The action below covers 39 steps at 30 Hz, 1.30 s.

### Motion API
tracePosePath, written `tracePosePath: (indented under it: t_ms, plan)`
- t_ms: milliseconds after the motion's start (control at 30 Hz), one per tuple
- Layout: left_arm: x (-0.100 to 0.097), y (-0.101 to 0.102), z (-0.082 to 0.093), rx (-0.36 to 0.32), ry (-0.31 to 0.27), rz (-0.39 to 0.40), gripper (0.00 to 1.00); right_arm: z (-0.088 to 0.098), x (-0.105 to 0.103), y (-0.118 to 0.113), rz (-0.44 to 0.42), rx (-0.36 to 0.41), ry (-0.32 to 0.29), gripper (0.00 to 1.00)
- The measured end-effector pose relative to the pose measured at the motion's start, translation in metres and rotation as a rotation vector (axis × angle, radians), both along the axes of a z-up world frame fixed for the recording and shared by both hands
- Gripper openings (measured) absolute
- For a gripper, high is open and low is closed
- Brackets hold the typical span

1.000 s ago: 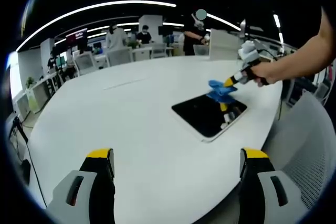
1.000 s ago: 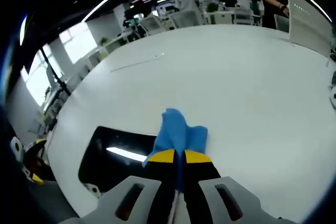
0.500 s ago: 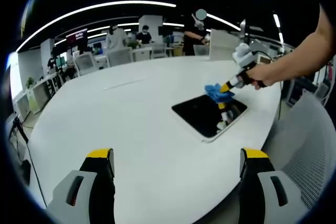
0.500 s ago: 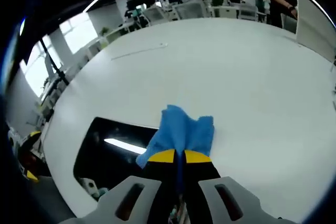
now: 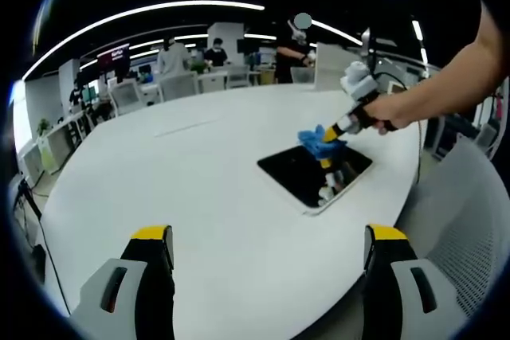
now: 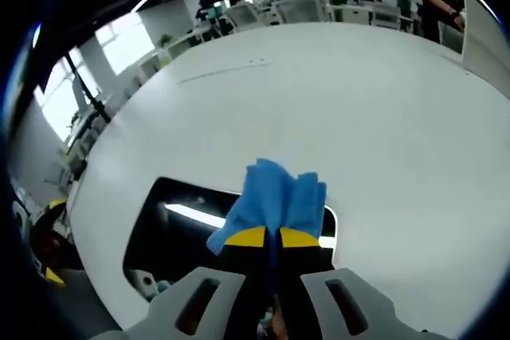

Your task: Wipe the mirror surface with the cleaning cloth until all visible marks leave the cleaned area.

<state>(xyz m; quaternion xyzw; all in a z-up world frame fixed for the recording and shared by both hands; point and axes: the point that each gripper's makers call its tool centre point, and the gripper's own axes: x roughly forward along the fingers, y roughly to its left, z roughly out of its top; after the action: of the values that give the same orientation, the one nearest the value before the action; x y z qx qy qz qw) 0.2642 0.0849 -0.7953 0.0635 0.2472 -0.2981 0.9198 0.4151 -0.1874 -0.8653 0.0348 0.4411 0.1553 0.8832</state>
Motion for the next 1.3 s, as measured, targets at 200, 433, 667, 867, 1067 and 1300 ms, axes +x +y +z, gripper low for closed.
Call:
tracePosePath:
  t_ms: [200, 433, 667, 867, 1067, 1300]
  plan:
    - [0.0, -0.001, 0.0, -0.002, 0.001, -0.002, 1.0, 0.0, 0.001, 0.023, 0.035, 0.003, 0.01, 0.0]
    - [0.0, -0.002, 0.0, -0.002, 0.0, -0.009, 1.0, 0.0, 0.004, 0.039, 0.052, 0.02, 0.023, 0.0]
    - [-0.001, -0.003, 0.001, -0.004, -0.002, -0.011, 1.0, 0.0, 0.006, 0.057, 0.067, 0.029, 0.03, 0.0]
    - [-0.001, -0.003, 0.001, -0.006, -0.005, -0.014, 1.0, -0.001, 0.007, 0.077, 0.083, 0.038, 0.036, 0.0]
    - [-0.001, -0.003, 0.002, -0.009, -0.005, -0.01, 1.0, -0.001, 0.008, 0.099, 0.104, 0.053, 0.036, 0.0]
    - [0.0, -0.001, 0.001, -0.014, -0.006, -0.008, 1.0, 0.0, 0.008, 0.128, 0.146, 0.05, 0.04, 0.0]
